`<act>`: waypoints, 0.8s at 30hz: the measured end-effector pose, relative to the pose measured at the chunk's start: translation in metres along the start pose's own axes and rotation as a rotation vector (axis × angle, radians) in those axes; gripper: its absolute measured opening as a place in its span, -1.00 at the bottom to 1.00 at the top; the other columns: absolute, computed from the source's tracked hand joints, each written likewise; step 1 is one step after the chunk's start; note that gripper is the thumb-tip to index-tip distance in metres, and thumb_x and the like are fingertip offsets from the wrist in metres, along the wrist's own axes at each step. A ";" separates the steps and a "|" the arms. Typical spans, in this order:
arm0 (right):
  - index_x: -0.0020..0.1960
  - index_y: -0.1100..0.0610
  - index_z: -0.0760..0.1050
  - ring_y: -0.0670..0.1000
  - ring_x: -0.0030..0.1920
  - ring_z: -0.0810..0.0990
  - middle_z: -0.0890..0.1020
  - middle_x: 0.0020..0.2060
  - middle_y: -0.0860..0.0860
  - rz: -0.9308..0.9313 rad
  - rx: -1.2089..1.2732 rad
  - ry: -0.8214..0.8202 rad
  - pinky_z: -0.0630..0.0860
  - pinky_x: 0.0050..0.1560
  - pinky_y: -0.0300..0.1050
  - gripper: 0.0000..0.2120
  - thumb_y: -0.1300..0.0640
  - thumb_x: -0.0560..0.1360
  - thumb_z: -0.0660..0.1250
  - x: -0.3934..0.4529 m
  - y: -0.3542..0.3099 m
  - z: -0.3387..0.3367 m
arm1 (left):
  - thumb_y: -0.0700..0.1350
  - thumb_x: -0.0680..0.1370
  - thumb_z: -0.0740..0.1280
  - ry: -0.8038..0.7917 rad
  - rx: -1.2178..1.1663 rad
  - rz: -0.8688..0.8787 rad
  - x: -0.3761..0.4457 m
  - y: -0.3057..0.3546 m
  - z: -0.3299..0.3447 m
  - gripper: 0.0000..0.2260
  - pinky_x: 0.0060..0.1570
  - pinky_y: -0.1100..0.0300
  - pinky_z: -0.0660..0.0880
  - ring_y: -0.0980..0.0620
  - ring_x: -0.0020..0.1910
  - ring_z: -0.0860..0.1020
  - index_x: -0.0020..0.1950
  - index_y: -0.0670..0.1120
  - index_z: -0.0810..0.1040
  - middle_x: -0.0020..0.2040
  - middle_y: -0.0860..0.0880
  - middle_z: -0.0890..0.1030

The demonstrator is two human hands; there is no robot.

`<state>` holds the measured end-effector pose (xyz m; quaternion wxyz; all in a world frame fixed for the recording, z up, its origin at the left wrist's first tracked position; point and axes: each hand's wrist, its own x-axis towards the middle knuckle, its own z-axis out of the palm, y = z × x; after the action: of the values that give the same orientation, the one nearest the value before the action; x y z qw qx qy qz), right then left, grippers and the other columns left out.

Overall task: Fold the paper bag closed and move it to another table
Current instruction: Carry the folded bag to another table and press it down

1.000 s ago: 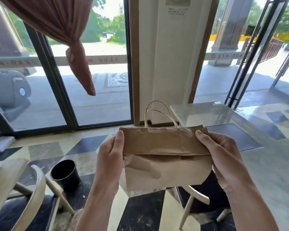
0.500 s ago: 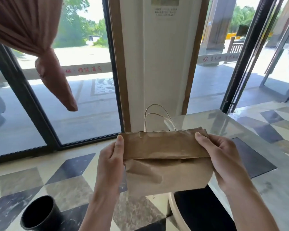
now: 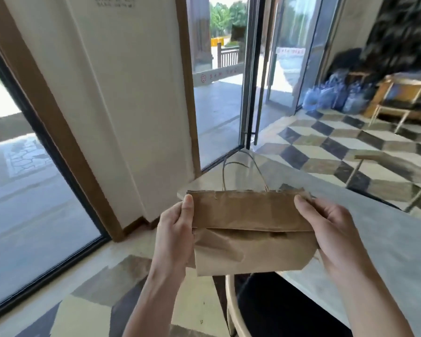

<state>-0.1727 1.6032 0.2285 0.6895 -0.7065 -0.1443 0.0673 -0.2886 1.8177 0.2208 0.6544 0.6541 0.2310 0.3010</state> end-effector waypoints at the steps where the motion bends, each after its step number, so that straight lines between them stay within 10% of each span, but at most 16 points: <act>1: 0.00 0.50 0.36 0.15 -0.27 0.38 0.44 -0.28 0.45 0.003 -0.030 0.060 0.23 -0.14 0.03 -0.21 -0.29 0.40 0.38 0.004 0.004 -0.002 | 0.23 0.54 0.18 -0.048 -0.001 -0.018 0.014 -0.002 0.009 -0.42 -0.21 0.02 0.35 -0.04 -0.23 0.35 -0.15 -0.35 0.43 -0.22 -0.05 0.41; 5: -0.07 0.49 0.38 0.05 -0.22 0.37 0.43 -0.28 0.09 0.053 -0.093 0.238 0.21 -0.19 0.02 -0.21 -0.33 0.39 0.31 0.011 0.022 -0.017 | 0.09 0.62 0.18 -0.256 -0.057 -0.113 0.051 -0.019 0.051 -0.52 -0.21 0.06 0.42 -0.08 -0.28 0.41 -0.10 -0.36 0.50 -0.26 -0.09 0.45; 16: -0.33 0.15 0.22 -0.04 -0.38 0.15 0.15 -0.40 0.02 0.201 -0.293 0.570 0.08 -0.31 -0.05 -0.58 0.00 0.64 0.18 0.050 0.104 -0.083 | 0.11 0.60 0.20 -0.501 0.144 -0.191 0.124 -0.117 0.184 -0.63 -0.19 0.09 0.26 0.03 -0.28 0.32 -0.20 -0.15 0.53 -0.32 0.01 0.39; 24: -0.36 0.35 0.35 0.01 -0.36 0.26 0.29 -0.43 0.04 0.391 -0.316 0.628 0.17 -0.29 -0.05 -0.51 0.02 0.61 0.28 0.119 0.206 -0.145 | -0.07 0.62 0.20 -0.590 0.298 -0.262 0.166 -0.193 0.279 -0.61 -0.26 0.05 0.12 0.01 -0.36 0.17 -0.41 -0.04 0.26 -0.45 0.09 0.21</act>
<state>0.0057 1.4979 0.0420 0.5571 -0.8043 0.2019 -0.0450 0.0414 1.7409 0.0546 0.6233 0.7661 0.1552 -0.0246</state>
